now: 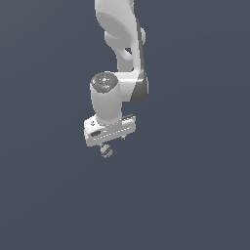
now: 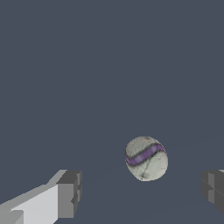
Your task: Pick up the object and move it to a goal position.
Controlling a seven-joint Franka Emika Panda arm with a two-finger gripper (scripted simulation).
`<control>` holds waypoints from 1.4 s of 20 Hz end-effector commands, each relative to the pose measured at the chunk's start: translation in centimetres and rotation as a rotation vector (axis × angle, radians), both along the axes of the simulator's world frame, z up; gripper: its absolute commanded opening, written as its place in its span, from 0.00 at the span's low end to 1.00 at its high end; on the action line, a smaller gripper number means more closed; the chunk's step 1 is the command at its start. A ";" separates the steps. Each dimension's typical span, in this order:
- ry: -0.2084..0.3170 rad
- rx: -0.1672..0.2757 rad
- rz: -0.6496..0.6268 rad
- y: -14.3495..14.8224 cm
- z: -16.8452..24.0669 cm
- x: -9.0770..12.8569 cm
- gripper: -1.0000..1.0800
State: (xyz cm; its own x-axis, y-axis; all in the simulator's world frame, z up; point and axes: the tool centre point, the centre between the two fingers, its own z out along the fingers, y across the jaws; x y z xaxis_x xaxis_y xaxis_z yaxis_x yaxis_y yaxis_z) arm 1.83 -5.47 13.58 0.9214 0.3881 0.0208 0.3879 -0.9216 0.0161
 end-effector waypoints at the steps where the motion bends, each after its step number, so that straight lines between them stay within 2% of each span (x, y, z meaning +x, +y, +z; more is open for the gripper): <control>1: 0.005 -0.001 0.058 -0.7 -0.9 -0.1 0.96; 14: 0.023 0.001 0.277 -3.4 -4.3 -0.5 0.96; 28: 0.026 0.003 0.311 -3.9 -5.9 -0.6 0.96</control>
